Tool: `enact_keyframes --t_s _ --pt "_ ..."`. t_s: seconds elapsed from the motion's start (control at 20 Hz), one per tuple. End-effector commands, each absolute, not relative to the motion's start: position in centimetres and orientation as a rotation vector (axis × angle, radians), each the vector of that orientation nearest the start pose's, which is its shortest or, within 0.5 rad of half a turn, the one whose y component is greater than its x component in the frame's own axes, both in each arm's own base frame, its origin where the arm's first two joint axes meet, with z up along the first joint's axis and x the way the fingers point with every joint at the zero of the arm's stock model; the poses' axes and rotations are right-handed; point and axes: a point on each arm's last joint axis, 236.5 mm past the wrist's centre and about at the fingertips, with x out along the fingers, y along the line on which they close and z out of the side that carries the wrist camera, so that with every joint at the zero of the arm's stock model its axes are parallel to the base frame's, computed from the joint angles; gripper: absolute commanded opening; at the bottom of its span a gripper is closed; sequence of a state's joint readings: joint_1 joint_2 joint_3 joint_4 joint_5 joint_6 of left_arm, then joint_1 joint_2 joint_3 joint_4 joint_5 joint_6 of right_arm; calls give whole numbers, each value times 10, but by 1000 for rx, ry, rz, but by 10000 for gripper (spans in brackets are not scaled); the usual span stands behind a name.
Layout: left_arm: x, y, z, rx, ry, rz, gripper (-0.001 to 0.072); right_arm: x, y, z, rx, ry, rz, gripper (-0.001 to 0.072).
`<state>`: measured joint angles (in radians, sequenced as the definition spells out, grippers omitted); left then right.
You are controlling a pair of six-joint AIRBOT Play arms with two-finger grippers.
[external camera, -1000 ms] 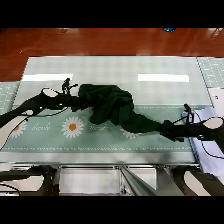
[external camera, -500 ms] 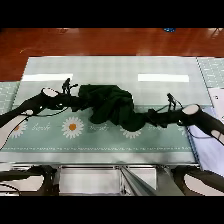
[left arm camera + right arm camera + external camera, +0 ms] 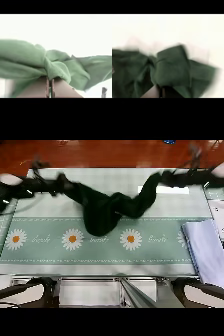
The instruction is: Fold the shirts.
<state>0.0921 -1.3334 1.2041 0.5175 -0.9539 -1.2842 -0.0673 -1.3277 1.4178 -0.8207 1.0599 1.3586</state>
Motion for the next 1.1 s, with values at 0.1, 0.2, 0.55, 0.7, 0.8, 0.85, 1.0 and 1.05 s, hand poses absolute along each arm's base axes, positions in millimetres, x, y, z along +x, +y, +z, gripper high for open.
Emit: enact_keyframes --t_s 0.1,0.2,0.55,0.7,0.8,0.85,1.0,1.05 --pt "451 -73 336 -625 418 -540 18 453 55 366 254 451 383 21" --pt "427 -64 391 -544 310 -548 18 429 45 418 216 327 357 21" --pt "326 -40 480 -328 101 -439 18 307 14 475 38 207 145 22" --pt "292 -32 489 -211 67 -335 18 267 16 449 21 267 113 21" --pt "282 -14 480 -134 89 -208 18 250 9 415 26 342 67 21" --pt "281 -10 474 -139 105 -182 18 244 3 394 40 383 33 21" --pt "296 -7 423 -225 245 -204 18 233 -6 317 109 538 -21 22" --pt "304 -10 393 -268 325 -235 18 232 -4 288 138 597 -19 22"
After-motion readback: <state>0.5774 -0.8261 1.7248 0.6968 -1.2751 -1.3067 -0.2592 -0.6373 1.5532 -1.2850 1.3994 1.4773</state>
